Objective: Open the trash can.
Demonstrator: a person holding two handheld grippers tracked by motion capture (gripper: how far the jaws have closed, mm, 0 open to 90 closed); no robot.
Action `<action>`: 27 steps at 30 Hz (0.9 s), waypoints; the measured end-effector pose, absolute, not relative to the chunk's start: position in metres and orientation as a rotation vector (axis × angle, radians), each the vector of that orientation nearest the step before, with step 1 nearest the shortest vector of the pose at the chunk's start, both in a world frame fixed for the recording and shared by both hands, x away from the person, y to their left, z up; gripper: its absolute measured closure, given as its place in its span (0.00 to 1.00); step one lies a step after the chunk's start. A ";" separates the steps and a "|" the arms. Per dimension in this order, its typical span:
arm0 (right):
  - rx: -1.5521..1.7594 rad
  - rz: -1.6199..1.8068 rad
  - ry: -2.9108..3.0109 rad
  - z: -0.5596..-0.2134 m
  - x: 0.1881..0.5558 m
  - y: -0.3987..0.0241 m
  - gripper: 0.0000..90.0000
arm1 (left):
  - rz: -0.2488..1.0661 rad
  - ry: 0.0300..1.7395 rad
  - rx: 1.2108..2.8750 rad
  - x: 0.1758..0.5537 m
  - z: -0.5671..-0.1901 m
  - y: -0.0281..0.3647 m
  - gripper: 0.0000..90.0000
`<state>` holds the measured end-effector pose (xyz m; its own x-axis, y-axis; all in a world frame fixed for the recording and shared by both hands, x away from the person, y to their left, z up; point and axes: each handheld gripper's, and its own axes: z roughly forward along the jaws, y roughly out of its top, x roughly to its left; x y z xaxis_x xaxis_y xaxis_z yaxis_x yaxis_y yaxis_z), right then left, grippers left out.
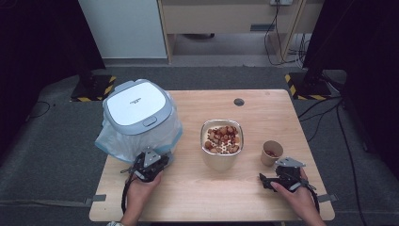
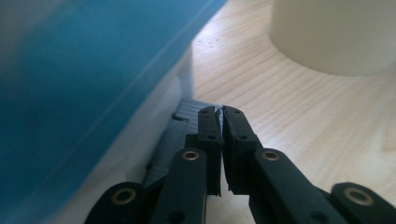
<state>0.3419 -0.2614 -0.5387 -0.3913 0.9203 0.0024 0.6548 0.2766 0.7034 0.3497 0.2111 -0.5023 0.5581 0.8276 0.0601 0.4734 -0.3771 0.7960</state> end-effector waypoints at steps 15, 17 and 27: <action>1.419 0.885 2.148 -0.539 0.341 -0.261 0.01 | 0.721 1.012 2.133 0.349 -0.510 0.199 0.99; 1.418 0.885 2.149 -0.539 0.341 -0.261 0.01 | 0.727 1.008 2.141 0.348 -0.511 0.199 0.99; 1.417 0.886 2.149 -0.539 0.340 -0.261 0.01 | 0.728 1.006 2.150 0.349 -0.516 0.198 0.99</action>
<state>0.3404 -0.2613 -0.5388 -0.3953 0.9186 0.0026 0.6538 0.2794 0.7032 0.3487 0.1979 -0.5155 0.5519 0.8078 0.2069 0.4489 -0.4969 0.7427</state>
